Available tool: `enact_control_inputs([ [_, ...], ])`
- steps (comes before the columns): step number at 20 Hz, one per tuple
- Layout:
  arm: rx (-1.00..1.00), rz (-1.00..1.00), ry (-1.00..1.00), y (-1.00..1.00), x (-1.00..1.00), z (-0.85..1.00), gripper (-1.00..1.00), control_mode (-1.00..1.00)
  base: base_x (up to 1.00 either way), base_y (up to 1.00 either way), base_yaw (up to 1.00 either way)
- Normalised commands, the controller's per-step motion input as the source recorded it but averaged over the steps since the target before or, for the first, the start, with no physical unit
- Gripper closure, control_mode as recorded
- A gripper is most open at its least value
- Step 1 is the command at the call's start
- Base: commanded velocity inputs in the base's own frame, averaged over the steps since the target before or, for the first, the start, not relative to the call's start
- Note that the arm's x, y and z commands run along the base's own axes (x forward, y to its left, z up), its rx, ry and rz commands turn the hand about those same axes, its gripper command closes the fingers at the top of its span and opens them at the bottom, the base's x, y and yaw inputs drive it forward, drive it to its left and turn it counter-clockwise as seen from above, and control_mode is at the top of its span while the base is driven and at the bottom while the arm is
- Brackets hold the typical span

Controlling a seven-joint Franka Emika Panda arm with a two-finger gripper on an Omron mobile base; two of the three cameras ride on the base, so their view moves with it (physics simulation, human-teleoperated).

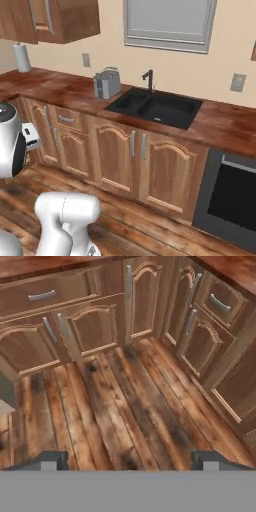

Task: Collect the turmeric, ketchup, and shaker from the cabinet and place them next to the stove.

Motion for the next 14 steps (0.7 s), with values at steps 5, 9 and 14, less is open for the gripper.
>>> enact_control_inputs([
  [5,0.0,0.0,0.0,0.0,0.0,0.0,-1.0,1.0,-0.02,0.9,0.48],
  [9,0.0,0.0,0.0,0.0,0.0,0.0,-1.0,1.0,0.14,0.59,0.49],
  [14,0.0,0.0,0.0,0.0,0.0,0.0,-1.0,1.0,0.49,0.34,0.44],
])
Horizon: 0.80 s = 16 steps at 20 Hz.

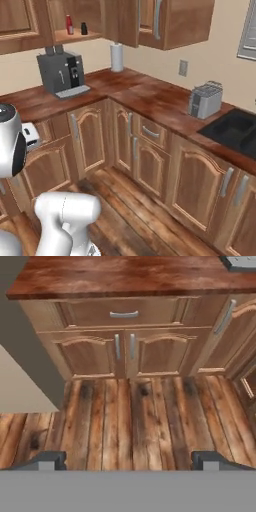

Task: Collect the turmeric, ketchup, and shaker from the cabinet and place them next to the stove.

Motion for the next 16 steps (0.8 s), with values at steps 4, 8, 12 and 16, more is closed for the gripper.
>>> enact_control_inputs([
  [4,0.0,0.0,0.0,0.0,0.0,0.0,-1.0,1.0,0.82,0.17,0.38],
  [8,0.0,0.0,0.0,0.0,0.0,0.0,-1.0,1.0,0.86,0.0,0.33],
  [12,0.0,0.0,0.0,0.0,0.0,0.0,-1.0,1.0,0.88,0.0,0.29],
  [16,0.0,0.0,0.0,0.0,0.0,0.0,-1.0,1.0,0.78,-0.07,0.25],
])
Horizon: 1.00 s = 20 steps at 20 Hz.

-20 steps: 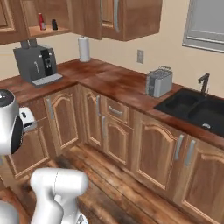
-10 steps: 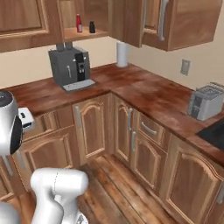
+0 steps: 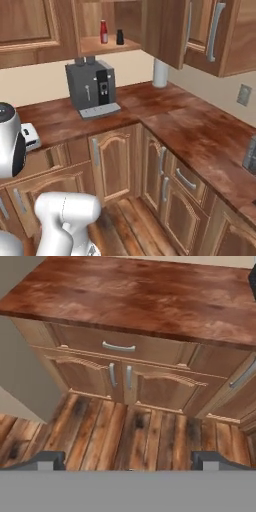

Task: Collect the turmeric, ketchup, and shaker from the cabinet and place them next to the stove.

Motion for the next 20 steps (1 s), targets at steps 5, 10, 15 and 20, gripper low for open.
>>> enact_control_inputs([
  [5,0.0,0.0,0.0,0.0,0.0,0.0,-1.0,1.0,0.62,-0.05,0.22],
  [10,0.0,0.0,0.0,0.0,0.0,0.0,-1.0,1.0,0.6,-0.15,0.2],
  [15,0.0,0.0,0.0,0.0,0.0,0.0,-1.0,1.0,0.59,-0.13,0.21],
  [20,0.0,0.0,0.0,0.0,0.0,0.0,-1.0,1.0,0.6,-0.12,0.23],
])
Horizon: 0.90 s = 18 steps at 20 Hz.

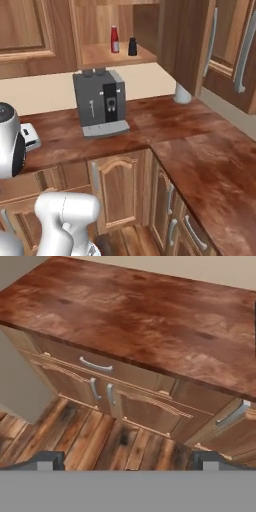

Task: Collect the turmeric, ketchup, and shaker from the cabinet and place them next to the stove.

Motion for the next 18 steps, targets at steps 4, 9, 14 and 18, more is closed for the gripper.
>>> enact_control_inputs([
  [4,0.0,0.0,0.0,0.0,0.0,0.0,-1.0,1.0,0.64,-0.12,0.23],
  [9,0.0,0.0,0.0,0.0,0.0,0.0,-1.0,1.0,0.68,-0.19,0.23],
  [14,0.0,0.0,0.0,0.0,0.0,0.0,-1.0,1.0,0.7,-0.2,0.23],
  [18,0.0,0.0,0.0,0.0,0.0,0.0,-1.0,1.0,0.7,-0.24,0.24],
])
